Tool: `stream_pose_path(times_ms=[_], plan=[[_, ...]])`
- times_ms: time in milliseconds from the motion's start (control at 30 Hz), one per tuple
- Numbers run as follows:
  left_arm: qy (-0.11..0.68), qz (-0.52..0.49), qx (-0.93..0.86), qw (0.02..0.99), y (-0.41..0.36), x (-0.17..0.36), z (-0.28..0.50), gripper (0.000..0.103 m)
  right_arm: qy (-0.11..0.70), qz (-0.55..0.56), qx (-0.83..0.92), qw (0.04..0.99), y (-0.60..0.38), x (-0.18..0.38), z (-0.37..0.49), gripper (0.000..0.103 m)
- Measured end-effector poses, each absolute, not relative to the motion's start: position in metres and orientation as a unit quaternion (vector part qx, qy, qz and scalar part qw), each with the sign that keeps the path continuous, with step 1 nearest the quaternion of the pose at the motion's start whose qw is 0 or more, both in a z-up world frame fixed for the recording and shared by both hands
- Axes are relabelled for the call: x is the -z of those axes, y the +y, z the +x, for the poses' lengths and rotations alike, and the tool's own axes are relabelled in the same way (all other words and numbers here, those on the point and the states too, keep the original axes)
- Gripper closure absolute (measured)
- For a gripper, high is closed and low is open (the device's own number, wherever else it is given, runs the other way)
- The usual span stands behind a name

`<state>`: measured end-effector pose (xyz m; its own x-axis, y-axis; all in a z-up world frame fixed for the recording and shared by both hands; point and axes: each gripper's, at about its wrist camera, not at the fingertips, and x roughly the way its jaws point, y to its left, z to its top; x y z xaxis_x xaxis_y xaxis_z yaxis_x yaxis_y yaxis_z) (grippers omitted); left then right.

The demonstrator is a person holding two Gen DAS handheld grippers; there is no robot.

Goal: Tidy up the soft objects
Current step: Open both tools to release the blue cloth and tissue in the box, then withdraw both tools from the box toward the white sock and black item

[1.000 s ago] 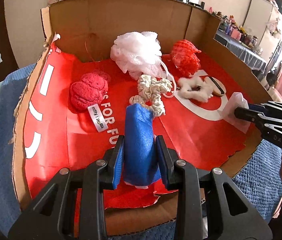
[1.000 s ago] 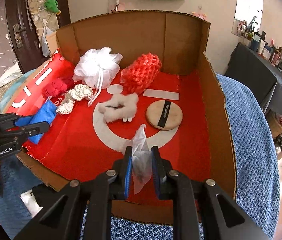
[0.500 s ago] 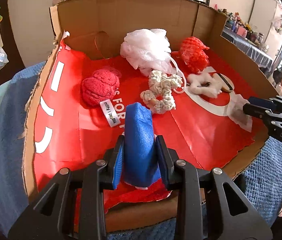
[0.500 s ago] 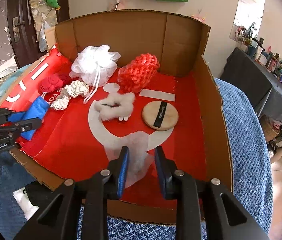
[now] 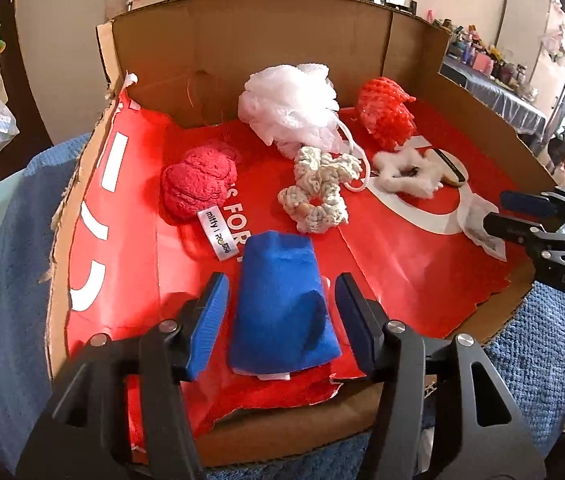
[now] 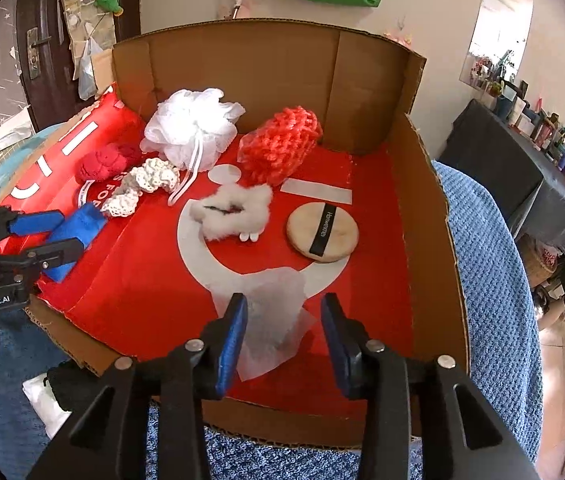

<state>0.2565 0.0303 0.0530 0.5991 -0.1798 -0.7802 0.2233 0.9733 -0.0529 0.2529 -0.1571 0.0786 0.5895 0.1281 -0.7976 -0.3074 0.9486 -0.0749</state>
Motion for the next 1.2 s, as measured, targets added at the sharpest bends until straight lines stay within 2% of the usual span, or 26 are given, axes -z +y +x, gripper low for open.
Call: stream_pose_path(times_ms=[200, 333, 433, 500, 700, 800, 867, 933, 1133, 1200], plan=[[0.430, 0.014, 0.110, 0.896, 0.035, -0.058, 0.254, 0.048, 0.430, -0.100, -0.126, 0.888, -0.157, -0.083, 0.249, 0.053], [0.421, 0.006, 0.110, 0.900, 0.038, -0.065, 0.247, 0.043, 0.421, -0.100, -0.128, 0.893, -0.155, -0.091, 0.242, 0.047], [0.409, 0.005, 0.109, 0.906, 0.037, -0.074, 0.237, 0.037, 0.410, -0.101, -0.126, 0.898, -0.155, -0.098, 0.235, 0.037], [0.399, 0.006, 0.106, 0.911, 0.037, -0.081, 0.230, 0.030, 0.402, -0.099, -0.127, 0.901, -0.156, -0.104, 0.230, 0.036], [0.369, 0.004, 0.097, 0.924, 0.038, -0.100, 0.206, 0.025, 0.381, -0.089, -0.127, 0.912, -0.158, -0.119, 0.211, 0.022], [0.357, 0.003, 0.096, 0.929, 0.038, -0.107, 0.194, 0.025, 0.371, -0.087, -0.125, 0.916, -0.160, -0.124, 0.202, 0.021], [0.352, 0.002, 0.096, 0.931, 0.038, -0.110, 0.187, 0.022, 0.366, -0.085, -0.124, 0.918, -0.161, -0.127, 0.196, 0.016], [0.345, 0.002, 0.097, 0.933, 0.036, -0.112, 0.180, 0.017, 0.359, -0.080, -0.125, 0.922, -0.162, -0.128, 0.189, 0.005], [0.327, 0.006, 0.099, 0.940, 0.030, -0.117, 0.156, 0.016, 0.345, -0.078, -0.119, 0.928, -0.163, -0.129, 0.171, 0.003], [0.321, 0.003, 0.102, 0.942, 0.028, -0.118, 0.148, 0.011, 0.341, -0.071, -0.120, 0.930, -0.165, -0.129, 0.164, 0.001]])
